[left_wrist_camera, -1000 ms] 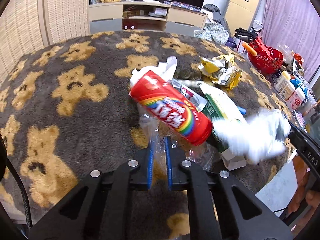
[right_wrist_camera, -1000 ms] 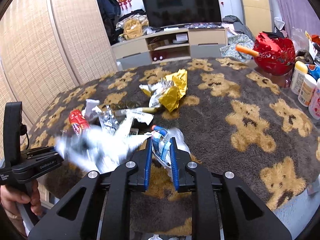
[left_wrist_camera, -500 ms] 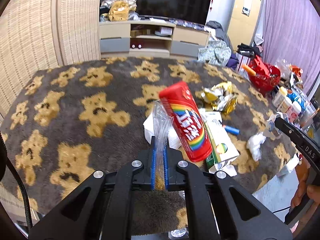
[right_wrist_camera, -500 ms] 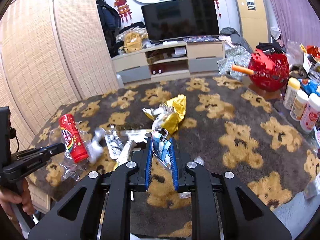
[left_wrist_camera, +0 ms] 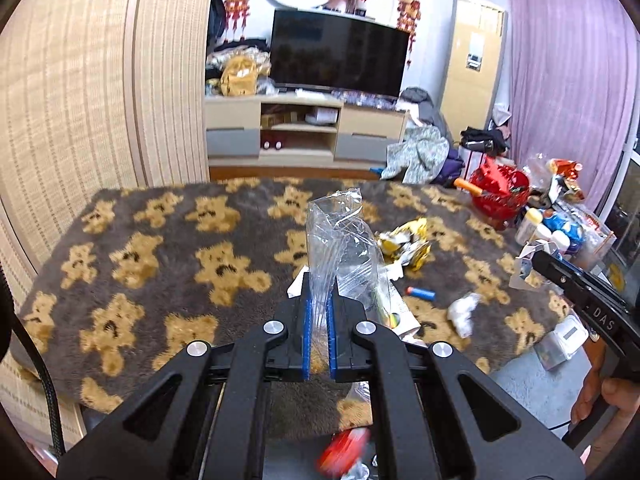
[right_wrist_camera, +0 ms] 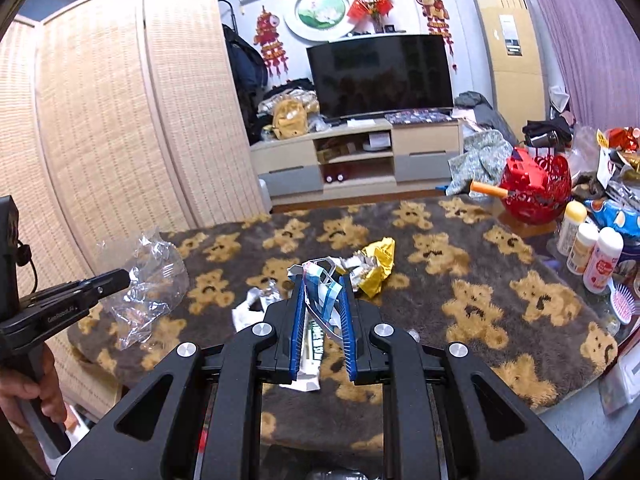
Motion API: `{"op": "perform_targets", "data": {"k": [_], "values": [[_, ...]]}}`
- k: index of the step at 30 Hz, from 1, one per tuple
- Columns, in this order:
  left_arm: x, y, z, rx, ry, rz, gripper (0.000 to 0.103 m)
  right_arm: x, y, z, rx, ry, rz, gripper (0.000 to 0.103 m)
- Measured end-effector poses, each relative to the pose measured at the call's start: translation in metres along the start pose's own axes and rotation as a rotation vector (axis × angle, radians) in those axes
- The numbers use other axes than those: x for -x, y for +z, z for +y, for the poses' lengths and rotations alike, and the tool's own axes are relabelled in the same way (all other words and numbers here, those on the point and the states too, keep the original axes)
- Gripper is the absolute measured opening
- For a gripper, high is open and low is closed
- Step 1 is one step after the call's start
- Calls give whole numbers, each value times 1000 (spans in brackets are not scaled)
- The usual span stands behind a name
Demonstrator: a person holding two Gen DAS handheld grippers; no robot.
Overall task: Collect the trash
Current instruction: 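Carry both held items over the black bin and open both tools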
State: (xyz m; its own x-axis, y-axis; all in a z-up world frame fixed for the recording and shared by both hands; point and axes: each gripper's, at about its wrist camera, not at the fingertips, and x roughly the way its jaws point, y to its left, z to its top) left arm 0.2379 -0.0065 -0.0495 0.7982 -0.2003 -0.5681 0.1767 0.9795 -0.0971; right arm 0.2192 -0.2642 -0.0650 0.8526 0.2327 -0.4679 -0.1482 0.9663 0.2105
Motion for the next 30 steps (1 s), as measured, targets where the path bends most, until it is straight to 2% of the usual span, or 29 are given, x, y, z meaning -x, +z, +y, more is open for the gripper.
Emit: {"op": "perform_targets", "data": {"k": [8,16,24,30], "values": [[58,-7,-16,-32,-12,-55,5,52,-3,21,27,27,-39,18],[100,-33,-33,-48,-52,-71,5,82,-25,28,42,37,-17,18],[105,-70,-44,-43,-88,-22,5,90,-63,25,28,14,52,18],[87,-105,-51,-38,-118,62,5,81,-98,17,-1,-1,133,18]]}}
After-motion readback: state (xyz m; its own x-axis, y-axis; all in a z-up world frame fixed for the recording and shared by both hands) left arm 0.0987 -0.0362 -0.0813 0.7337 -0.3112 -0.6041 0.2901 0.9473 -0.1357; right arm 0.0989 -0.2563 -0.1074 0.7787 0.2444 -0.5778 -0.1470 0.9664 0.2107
